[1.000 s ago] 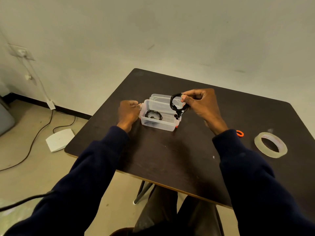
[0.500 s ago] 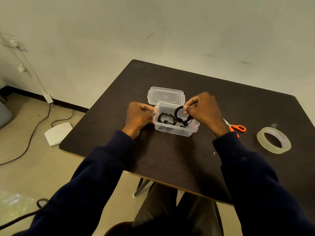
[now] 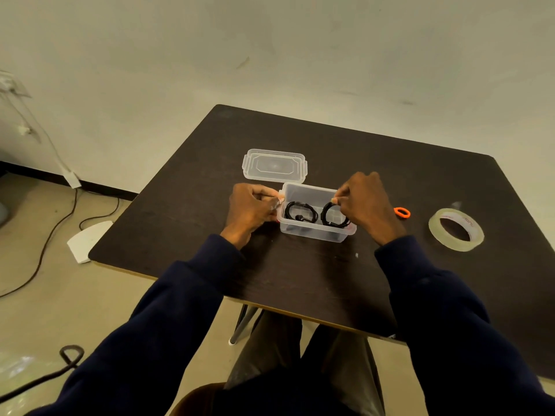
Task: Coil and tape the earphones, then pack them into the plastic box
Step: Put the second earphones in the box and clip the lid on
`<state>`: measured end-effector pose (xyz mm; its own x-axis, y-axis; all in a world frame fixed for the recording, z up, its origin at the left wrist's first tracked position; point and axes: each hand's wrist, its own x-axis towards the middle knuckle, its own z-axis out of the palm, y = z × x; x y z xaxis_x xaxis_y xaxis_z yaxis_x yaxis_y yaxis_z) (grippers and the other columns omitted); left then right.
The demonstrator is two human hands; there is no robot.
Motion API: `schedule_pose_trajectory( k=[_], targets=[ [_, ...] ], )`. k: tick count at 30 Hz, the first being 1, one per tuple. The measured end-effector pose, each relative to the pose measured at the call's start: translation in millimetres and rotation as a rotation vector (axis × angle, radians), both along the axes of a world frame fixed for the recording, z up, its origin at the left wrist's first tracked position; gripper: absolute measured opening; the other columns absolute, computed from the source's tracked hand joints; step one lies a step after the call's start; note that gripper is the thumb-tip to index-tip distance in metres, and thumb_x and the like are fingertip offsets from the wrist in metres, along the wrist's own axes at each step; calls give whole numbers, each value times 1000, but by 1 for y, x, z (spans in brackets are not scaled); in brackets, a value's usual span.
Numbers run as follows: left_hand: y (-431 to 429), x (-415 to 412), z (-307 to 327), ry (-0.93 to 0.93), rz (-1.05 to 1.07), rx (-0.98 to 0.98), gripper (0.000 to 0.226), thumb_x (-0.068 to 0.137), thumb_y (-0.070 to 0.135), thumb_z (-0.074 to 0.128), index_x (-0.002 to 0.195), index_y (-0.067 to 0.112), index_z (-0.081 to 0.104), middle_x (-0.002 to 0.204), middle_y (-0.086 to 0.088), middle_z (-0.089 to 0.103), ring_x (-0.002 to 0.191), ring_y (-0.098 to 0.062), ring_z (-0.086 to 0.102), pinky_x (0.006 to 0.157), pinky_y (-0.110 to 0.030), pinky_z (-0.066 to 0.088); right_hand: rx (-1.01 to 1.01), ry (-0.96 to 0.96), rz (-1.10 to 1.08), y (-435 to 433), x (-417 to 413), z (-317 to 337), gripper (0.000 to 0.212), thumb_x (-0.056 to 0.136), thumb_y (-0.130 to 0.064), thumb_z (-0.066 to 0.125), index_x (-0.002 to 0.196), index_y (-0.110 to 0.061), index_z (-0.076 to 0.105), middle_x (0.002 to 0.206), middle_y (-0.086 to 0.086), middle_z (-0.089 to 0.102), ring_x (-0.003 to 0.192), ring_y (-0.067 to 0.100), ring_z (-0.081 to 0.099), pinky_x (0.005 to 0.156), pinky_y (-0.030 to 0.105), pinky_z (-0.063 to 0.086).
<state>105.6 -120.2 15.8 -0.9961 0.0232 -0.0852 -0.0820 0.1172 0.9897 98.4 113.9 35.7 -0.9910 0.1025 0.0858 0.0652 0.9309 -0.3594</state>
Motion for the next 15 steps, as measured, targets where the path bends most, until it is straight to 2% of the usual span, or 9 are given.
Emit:
schedule_pose_trajectory(
  k=[3,7,12,15],
  targets=[
    [1,1,0,-7,0,14,5,90,4,77,94,2,77,91,-15,78,81,-28,79,69,-38,66,-38,86,21,3,6,0,5,87,-24,80,88,-20,82,94,-1,78,101,24,67,90,48,59],
    [1,2,0,-5,3,27,7,89,5,78,95,1,77,91,-15,78,80,-28,79,67,-36,65,-1,84,26,-1,10,-2,10,88,-28,80,91,-19,83,92,1,77,93,21,68,85,48,61],
    [2,4,1,-5,-2,35,10,90,6,77,98,1,76,92,-15,78,81,-24,79,64,-30,64,114,127,78,-5,18,-3,9,88,-28,80,94,-21,81,102,1,77,112,26,61,97,54,53],
    [1,3,0,-6,-5,37,12,90,7,77,100,0,76,94,-15,78,83,-25,79,67,-34,65,116,191,88,-2,19,4,10,88,-28,80,94,-21,82,100,0,78,108,24,63,94,50,54]
  ],
)
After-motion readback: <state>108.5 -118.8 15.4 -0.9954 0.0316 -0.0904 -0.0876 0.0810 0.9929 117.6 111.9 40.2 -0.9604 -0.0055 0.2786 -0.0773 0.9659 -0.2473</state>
